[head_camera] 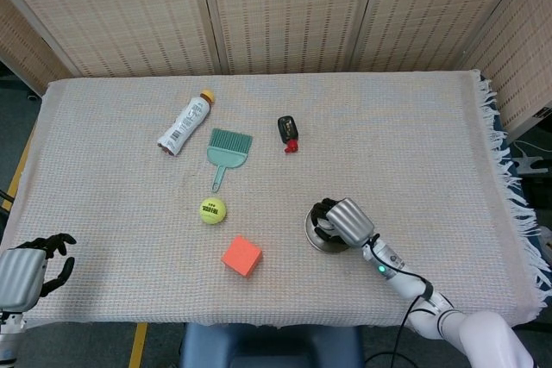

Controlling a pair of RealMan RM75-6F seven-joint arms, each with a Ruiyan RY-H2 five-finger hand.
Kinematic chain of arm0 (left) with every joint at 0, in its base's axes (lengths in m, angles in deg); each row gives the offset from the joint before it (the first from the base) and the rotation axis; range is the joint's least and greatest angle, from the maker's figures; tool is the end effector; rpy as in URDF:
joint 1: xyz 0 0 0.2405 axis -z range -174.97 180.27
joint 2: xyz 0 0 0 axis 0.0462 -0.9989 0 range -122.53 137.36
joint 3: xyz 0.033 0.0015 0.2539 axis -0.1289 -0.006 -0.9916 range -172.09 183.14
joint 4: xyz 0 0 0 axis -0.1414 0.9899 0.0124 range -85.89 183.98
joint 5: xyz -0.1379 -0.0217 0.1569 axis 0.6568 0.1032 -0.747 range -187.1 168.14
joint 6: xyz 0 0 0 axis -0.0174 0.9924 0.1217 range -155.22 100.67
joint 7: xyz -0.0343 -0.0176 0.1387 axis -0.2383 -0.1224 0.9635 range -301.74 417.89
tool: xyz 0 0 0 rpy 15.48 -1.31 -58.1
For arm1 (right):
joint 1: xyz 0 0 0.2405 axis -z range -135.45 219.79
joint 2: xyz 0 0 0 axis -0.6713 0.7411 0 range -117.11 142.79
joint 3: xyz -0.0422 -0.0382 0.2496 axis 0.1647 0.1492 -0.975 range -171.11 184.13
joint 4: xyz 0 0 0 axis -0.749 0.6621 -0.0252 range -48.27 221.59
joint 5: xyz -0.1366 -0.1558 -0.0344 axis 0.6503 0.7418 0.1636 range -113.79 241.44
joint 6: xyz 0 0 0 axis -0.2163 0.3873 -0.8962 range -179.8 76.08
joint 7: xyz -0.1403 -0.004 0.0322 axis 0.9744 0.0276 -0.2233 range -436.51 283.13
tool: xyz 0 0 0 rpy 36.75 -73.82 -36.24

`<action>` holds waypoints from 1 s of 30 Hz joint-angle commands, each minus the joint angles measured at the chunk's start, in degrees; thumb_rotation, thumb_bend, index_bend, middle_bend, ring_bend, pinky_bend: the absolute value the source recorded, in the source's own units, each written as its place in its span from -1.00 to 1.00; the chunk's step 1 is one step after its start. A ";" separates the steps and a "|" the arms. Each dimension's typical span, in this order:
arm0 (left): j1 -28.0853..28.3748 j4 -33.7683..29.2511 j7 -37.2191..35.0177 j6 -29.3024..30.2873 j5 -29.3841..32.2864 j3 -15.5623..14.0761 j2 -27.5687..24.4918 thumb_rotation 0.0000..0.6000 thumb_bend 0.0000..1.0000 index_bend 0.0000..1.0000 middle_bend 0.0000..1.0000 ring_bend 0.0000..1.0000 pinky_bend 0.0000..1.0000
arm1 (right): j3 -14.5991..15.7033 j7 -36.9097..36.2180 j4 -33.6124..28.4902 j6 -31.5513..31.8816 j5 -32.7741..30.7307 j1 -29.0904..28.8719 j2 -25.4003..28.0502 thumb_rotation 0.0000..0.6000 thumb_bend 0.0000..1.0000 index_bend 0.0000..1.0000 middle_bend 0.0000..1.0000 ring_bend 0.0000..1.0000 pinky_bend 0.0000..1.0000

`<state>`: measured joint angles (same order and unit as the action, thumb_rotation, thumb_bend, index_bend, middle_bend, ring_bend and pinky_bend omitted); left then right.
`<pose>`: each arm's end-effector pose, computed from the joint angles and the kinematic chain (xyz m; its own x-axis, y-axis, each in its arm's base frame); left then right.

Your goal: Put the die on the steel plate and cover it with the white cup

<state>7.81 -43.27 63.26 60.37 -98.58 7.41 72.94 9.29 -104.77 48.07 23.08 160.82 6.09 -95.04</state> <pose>-0.2998 0.1785 0.1519 0.4577 -0.0317 0.8885 0.8860 -0.0664 -0.4588 -0.2179 -0.3193 -0.0600 0.2806 -0.2000 0.9387 -0.7994 -0.5900 0.1132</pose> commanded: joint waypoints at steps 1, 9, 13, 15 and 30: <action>-0.02 0.01 -0.09 0.05 -0.01 0.01 -0.01 1.00 -0.20 -0.16 0.06 0.07 0.29 | 0.02 -3.96 -8.43 -2.70 -1.24 -0.05 4.26 1.00 -0.34 0.12 0.04 0.03 0.33; -0.01 0.03 0.02 0.11 -0.15 0.00 -0.02 1.00 -0.20 -0.16 0.06 0.07 0.29 | -2.95 4.39 -6.60 6.95 0.00 1.36 5.92 1.00 -0.34 0.12 0.04 0.03 0.33; -0.06 -0.02 0.08 0.24 -0.17 0.01 0.00 1.00 -0.20 -0.16 0.06 0.07 0.29 | -3.24 8.95 -4.91 11.83 0.89 3.01 7.11 1.00 -0.34 0.12 0.04 0.03 0.33; -0.10 -0.08 0.08 0.35 -0.23 0.02 -0.02 1.00 -0.20 -0.16 0.06 0.07 0.29 | -2.76 11.96 -4.53 13.82 1.10 4.76 8.36 1.00 -0.34 0.12 0.04 0.03 0.33; -0.08 -0.30 1.45 0.32 -0.57 -0.16 0.21 1.00 -0.20 -0.16 0.06 0.07 0.29 | -3.95 -1.97 12.37 10.33 -6.08 12.59 7.40 1.00 -0.34 0.12 0.05 0.03 0.32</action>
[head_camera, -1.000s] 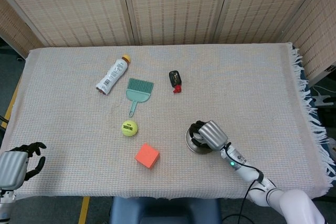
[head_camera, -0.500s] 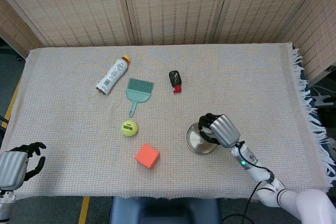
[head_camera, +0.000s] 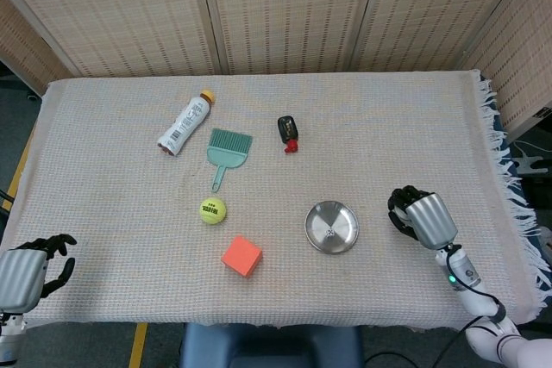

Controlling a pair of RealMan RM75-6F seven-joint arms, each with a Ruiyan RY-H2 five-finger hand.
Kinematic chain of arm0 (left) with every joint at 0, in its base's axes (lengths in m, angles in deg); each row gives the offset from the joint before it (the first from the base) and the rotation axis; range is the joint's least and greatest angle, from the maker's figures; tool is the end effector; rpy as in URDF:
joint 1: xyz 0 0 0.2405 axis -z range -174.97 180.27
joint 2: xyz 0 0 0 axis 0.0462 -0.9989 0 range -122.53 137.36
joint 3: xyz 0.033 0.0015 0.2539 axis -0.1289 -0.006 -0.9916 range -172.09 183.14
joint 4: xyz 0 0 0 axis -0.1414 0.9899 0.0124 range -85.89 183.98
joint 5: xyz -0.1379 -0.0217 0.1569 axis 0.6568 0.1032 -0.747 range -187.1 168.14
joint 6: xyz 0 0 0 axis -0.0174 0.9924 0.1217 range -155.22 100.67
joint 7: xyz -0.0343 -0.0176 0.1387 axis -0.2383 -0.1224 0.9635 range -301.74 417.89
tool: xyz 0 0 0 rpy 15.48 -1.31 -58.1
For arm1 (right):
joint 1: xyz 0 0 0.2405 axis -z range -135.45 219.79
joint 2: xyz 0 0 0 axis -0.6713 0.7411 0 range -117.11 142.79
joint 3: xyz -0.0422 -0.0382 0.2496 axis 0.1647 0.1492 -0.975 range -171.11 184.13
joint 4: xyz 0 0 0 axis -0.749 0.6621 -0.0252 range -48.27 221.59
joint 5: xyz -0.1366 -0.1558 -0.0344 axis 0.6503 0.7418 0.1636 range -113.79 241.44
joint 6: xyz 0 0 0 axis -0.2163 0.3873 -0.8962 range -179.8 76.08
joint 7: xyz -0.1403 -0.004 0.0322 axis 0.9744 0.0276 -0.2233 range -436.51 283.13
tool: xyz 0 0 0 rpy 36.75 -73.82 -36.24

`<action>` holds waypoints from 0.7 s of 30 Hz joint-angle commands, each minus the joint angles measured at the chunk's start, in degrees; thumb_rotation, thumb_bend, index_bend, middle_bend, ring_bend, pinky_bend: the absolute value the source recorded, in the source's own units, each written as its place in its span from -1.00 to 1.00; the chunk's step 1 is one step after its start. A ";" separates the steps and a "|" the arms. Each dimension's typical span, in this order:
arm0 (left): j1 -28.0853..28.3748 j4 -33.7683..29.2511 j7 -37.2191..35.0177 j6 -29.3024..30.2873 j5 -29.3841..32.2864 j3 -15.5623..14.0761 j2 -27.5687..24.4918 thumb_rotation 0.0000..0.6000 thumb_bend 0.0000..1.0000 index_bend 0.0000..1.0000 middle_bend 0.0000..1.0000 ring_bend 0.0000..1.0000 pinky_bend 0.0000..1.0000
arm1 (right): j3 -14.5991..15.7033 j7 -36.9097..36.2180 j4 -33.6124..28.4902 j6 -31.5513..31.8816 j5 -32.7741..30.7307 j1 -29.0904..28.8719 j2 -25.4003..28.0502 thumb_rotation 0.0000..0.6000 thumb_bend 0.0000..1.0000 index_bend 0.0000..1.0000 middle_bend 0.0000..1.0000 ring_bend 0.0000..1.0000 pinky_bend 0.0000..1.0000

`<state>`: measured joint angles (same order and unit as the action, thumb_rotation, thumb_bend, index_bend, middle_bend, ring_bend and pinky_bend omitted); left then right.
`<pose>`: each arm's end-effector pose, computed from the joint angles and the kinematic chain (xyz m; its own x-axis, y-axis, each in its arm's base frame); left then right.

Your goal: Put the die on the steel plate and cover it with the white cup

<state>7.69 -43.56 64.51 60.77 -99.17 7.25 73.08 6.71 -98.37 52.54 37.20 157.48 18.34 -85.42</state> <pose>-0.2974 0.1770 0.1507 0.4704 -0.0369 0.8817 0.8786 -0.0739 -0.4718 -0.3116 -0.2942 0.0532 0.4180 0.1391 0.8978 -0.7993 -0.4133 0.4362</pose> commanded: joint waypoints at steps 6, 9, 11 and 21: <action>0.04 0.04 0.54 -0.08 0.20 0.10 0.21 1.00 -0.20 -0.16 0.06 0.07 0.29 | -3.05 -18.92 18.66 -10.10 -4.93 -1.91 -6.57 1.00 -0.38 0.12 0.05 -0.01 0.30; 0.05 0.07 0.65 -0.11 0.18 0.08 0.24 1.00 -0.20 -0.16 0.06 0.07 0.29 | -3.30 -21.85 21.69 -11.80 -5.27 -2.84 -8.01 1.00 -0.46 0.09 0.05 -0.06 0.26; 0.06 0.12 0.73 -0.13 0.14 0.05 0.26 1.00 -0.20 -0.16 0.06 0.07 0.29 | -3.38 -23.45 23.22 -12.36 -5.38 -3.38 -8.93 1.00 -0.46 0.08 0.05 -0.07 0.25; 0.07 0.36 1.44 -0.03 0.24 0.18 0.56 1.00 -0.20 -0.16 0.06 0.07 0.29 | -1.90 -26.40 26.73 -14.10 -4.18 -4.79 -11.72 1.00 -0.46 0.07 0.05 -0.09 0.22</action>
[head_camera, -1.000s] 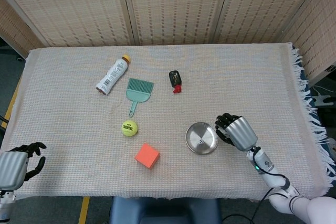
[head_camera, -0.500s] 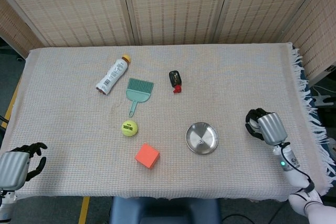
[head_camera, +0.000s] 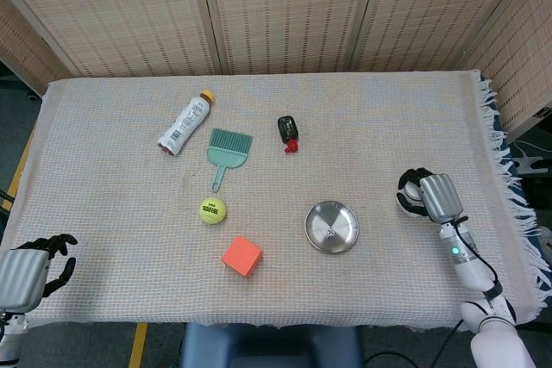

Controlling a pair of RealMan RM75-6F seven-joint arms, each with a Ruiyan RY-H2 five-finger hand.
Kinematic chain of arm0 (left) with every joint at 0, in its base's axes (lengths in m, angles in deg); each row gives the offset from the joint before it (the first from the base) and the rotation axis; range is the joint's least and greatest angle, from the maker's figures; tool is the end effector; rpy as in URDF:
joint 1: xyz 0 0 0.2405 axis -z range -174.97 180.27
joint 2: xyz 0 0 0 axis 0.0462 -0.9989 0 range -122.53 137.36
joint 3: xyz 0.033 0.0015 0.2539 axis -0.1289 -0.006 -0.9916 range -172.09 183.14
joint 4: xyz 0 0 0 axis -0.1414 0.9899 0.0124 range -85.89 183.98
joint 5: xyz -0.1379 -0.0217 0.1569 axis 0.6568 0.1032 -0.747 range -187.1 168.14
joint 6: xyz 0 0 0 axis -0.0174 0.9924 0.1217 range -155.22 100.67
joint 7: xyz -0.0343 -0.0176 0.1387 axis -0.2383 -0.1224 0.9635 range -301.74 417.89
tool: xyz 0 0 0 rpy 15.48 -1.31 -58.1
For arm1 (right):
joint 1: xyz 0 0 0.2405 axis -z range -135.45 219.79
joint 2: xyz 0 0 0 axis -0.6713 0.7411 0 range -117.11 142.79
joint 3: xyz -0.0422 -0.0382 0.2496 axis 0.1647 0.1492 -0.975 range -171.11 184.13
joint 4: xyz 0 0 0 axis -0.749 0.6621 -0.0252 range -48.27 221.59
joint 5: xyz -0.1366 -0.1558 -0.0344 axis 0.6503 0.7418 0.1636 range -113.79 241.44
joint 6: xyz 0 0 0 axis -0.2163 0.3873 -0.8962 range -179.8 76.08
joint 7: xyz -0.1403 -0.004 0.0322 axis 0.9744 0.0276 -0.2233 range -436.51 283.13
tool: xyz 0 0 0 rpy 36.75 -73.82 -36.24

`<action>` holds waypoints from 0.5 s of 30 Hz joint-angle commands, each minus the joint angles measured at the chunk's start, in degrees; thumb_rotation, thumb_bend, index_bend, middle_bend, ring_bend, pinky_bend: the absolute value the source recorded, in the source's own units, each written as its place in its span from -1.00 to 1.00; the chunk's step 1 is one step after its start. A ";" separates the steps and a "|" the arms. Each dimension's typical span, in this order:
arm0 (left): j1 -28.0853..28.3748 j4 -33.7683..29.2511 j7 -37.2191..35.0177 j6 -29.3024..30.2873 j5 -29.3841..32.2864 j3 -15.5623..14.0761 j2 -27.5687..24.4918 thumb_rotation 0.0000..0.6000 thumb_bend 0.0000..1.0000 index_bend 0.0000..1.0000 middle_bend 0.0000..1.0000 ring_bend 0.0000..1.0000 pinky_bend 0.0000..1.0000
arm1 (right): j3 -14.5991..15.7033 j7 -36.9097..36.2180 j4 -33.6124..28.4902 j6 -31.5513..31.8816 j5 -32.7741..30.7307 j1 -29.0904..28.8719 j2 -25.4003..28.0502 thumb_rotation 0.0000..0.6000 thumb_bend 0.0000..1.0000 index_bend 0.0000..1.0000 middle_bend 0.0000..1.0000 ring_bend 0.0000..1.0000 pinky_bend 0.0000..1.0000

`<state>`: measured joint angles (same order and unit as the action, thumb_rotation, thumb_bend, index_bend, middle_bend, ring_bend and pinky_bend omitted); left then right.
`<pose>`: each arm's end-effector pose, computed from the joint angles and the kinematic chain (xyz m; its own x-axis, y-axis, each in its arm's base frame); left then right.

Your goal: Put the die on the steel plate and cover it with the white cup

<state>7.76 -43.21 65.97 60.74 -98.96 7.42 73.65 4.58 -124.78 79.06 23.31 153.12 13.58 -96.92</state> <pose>-0.2978 0.1781 0.1486 0.4890 -0.0410 0.8713 0.8685 -0.0702 -0.4907 -0.3391 -0.3444 0.0463 0.2650 -0.0080 0.9642 -0.9317 -0.2599 0.2539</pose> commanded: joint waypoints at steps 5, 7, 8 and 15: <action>-0.03 0.10 -0.24 0.06 0.15 0.09 0.00 1.00 -0.20 -0.16 0.06 0.07 0.29 | 1.84 0.20 0.38 -1.99 1.46 0.21 0.11 1.00 -0.61 -0.14 -0.14 -0.39 -0.08; 0.00 0.09 -0.29 0.01 0.16 0.10 0.00 1.00 -0.20 -0.16 0.06 0.07 0.29 | 2.37 0.02 0.11 -2.35 1.89 0.35 0.48 1.00 -0.66 -0.25 -0.27 -0.53 -0.23; 0.00 0.08 -0.27 0.01 0.16 0.10 0.00 1.00 -0.20 -0.16 0.06 0.07 0.29 | 2.55 -0.06 -0.02 -2.42 2.03 0.41 0.63 1.00 -0.69 -0.31 -0.35 -0.61 -0.31; 0.00 0.05 -0.25 -0.02 0.12 0.06 0.01 1.00 -0.20 -0.16 0.06 0.07 0.29 | 3.64 -0.42 -0.81 -2.61 2.92 0.72 1.54 1.00 -0.77 -0.74 -0.74 -0.96 -0.72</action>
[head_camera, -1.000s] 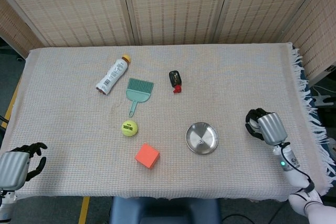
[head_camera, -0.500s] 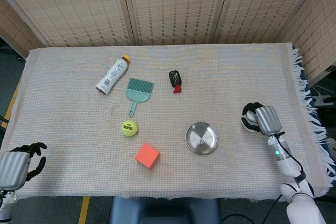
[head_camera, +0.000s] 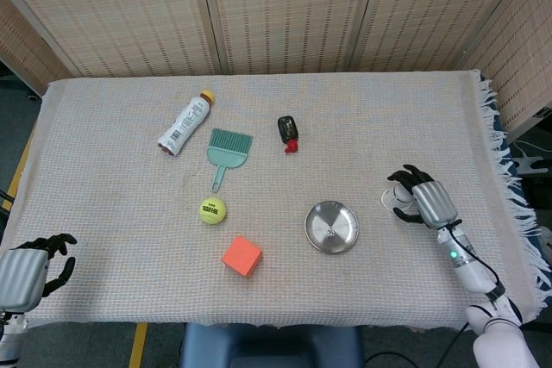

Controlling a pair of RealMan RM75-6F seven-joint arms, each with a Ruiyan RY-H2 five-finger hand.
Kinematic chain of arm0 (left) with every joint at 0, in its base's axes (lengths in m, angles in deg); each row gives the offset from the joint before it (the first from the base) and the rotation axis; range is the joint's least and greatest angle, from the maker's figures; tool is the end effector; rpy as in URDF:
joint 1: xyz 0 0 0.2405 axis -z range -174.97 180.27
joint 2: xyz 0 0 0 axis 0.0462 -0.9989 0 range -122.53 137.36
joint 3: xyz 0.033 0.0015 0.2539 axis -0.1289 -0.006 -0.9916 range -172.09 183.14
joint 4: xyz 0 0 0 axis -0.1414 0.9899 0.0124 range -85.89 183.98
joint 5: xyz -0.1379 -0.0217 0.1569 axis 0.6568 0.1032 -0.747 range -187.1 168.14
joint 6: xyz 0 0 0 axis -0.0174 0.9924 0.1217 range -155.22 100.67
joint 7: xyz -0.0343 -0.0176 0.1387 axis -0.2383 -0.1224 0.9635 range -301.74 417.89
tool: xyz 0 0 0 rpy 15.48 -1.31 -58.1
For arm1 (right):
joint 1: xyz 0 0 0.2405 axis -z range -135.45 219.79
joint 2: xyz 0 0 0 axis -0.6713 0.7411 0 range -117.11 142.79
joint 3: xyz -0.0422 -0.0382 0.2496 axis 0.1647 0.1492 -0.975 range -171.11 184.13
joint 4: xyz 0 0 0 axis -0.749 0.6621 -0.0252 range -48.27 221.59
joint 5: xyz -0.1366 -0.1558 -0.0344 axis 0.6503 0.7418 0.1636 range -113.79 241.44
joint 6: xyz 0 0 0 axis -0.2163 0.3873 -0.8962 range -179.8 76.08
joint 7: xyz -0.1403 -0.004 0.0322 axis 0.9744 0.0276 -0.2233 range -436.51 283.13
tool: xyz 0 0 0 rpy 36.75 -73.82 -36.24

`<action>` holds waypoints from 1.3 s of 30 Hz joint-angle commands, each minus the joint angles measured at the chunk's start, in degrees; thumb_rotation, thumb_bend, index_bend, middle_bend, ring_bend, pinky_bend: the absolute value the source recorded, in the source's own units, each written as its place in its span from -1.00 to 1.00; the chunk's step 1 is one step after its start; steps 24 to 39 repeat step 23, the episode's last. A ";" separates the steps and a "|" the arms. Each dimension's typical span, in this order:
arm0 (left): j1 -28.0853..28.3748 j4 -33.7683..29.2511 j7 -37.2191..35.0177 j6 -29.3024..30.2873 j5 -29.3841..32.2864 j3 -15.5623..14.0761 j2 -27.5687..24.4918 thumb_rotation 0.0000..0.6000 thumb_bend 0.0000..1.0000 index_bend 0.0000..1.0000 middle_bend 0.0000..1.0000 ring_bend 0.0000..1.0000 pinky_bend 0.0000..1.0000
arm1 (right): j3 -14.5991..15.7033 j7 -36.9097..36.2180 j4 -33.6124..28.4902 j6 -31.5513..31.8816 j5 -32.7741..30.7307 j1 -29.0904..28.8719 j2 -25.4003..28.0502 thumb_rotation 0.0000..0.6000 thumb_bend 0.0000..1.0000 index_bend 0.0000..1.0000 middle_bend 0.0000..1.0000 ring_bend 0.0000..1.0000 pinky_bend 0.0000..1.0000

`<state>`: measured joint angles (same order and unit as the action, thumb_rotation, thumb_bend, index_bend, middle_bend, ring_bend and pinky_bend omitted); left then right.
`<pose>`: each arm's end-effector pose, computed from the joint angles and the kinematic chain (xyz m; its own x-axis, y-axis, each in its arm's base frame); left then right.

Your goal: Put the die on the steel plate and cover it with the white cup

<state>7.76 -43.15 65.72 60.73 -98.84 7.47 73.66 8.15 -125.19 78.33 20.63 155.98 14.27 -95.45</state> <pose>-0.2982 0.1783 0.1488 0.4858 -0.0412 0.8731 0.8704 -0.0682 -0.4875 -0.3482 -0.3382 0.0382 0.3251 -0.1117 0.9391 -0.9176 -0.2774 0.2847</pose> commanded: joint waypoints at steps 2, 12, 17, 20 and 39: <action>0.01 -0.03 0.00 0.01 0.03 0.03 -0.01 1.00 -0.20 -0.16 0.06 0.07 0.29 | 0.41 -0.17 -0.42 0.49 0.38 0.22 0.35 1.00 -0.79 -0.90 -0.85 -1.00 -0.85; 0.08 -0.03 -0.36 -0.19 -0.16 -0.12 -0.16 1.00 -0.20 -0.16 0.06 0.07 0.29 | 0.41 25.62 -20.78 19.29 0.54 8.32 13.34 1.00 -0.82 -1.00 -1.00 -1.00 -1.00; 0.19 -0.09 0.47 -0.27 -0.98 -0.54 0.05 1.00 -0.20 -0.16 0.06 0.07 0.29 | -0.24 52.87 -58.46 19.72 -4.98 15.31 28.38 1.00 -0.83 -1.00 -1.00 -1.00 -1.00; 0.26 -0.21 1.17 -0.22 -1.47 -0.69 0.21 1.00 -0.20 -0.16 0.06 0.07 0.29 | -0.55 61.45 -72.43 16.79 -8.98 16.54 34.04 1.00 -0.83 -1.00 -1.00 -1.00 -1.00; 0.40 -0.04 1.61 -0.50 -1.63 -0.83 0.42 1.00 -0.20 -0.16 0.06 0.07 0.29 | -0.95 66.47 -77.87 14.69 -11.57 16.90 36.21 1.00 -0.83 -1.00 -1.00 -1.00 -1.00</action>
